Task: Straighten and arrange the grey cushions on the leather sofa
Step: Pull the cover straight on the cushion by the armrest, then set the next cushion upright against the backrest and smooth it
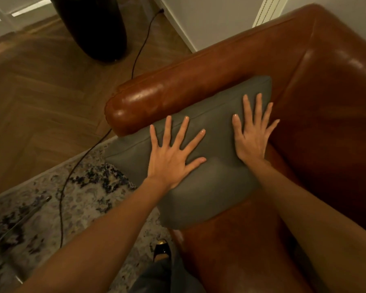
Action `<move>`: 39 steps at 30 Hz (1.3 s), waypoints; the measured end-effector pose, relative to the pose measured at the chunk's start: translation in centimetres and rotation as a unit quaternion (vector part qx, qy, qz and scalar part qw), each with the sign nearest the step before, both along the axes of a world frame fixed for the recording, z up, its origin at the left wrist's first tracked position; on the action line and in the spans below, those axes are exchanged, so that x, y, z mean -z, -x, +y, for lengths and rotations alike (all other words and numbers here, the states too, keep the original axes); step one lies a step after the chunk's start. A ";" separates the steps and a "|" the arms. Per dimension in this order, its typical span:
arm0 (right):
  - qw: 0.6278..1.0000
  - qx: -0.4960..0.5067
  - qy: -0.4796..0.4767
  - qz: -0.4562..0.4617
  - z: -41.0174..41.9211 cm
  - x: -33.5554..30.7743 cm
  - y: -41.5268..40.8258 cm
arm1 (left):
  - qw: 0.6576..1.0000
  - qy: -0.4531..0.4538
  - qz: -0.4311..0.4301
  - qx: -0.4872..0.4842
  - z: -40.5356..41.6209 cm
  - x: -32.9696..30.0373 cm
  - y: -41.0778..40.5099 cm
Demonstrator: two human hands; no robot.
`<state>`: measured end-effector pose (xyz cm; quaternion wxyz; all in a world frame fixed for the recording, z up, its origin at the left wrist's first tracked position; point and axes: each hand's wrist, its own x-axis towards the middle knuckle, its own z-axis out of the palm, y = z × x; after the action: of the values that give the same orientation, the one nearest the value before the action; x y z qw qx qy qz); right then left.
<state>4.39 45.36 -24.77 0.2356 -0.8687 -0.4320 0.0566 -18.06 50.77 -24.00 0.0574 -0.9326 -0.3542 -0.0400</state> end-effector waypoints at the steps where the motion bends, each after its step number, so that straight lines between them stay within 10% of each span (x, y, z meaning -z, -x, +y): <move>1: 1.000 0.004 0.006 0.000 0.1 0.2 0.1 | 1.000 -0.001 -0.001 -0.003 -0.1 0.1 -0.1; 19: 0.981 0.124 0.092 0.119 -12.6 0.5 5.5 | 0.991 -0.028 0.077 0.110 -4.3 -3.0 -0.3; 27: 0.949 0.280 -0.072 0.127 -23.1 -4.1 3.2 | 0.945 0.086 0.126 0.289 -10.6 -5.8 -4.5; 39: 0.831 0.513 -0.212 0.030 -49.0 -10.6 -6.5 | 0.895 0.169 -0.028 0.412 -28.9 -10.3 -21.3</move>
<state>10.87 -3.60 -14.17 0.4220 -0.8922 0.0817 -0.1389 3.23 21.82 -13.67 -0.1325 -0.9891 0.0590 -0.0254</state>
